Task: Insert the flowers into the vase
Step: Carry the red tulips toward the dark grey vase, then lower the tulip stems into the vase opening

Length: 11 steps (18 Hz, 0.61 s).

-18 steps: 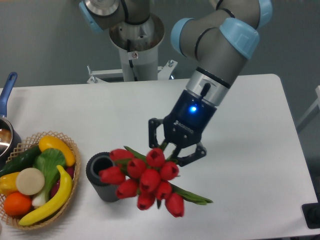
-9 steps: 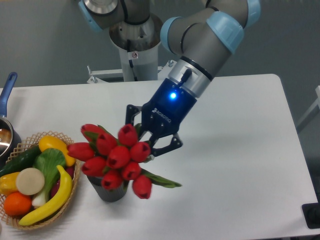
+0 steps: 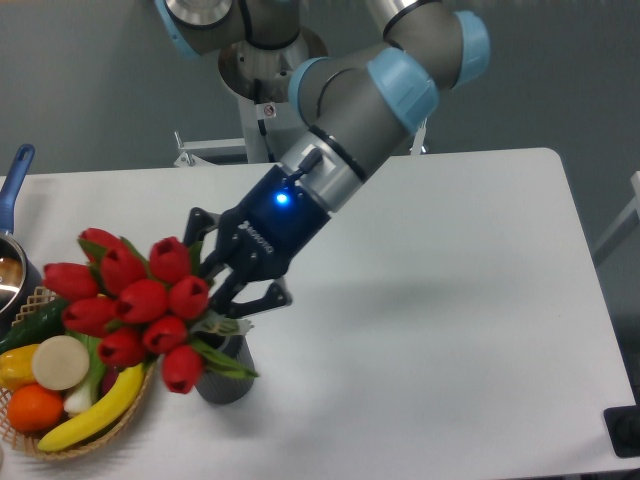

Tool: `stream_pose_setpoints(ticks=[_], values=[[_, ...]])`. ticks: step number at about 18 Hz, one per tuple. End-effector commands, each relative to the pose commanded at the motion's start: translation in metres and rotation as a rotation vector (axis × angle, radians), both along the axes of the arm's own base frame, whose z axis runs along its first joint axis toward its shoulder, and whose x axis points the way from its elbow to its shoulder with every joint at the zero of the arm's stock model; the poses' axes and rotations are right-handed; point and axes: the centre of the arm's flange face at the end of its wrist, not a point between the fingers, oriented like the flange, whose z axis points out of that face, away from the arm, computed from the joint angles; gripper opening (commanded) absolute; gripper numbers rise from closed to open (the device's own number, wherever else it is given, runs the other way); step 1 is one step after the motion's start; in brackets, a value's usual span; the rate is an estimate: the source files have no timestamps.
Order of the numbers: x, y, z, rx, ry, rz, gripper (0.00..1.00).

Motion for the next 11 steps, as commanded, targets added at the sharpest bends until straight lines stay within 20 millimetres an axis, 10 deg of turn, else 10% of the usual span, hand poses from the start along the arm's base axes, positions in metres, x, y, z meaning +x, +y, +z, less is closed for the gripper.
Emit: stream_pose_setpoints(ticks=[11], values=[[0.0076,0.0017,0.0006,0.025,-0.025,-0.033,0.08]])
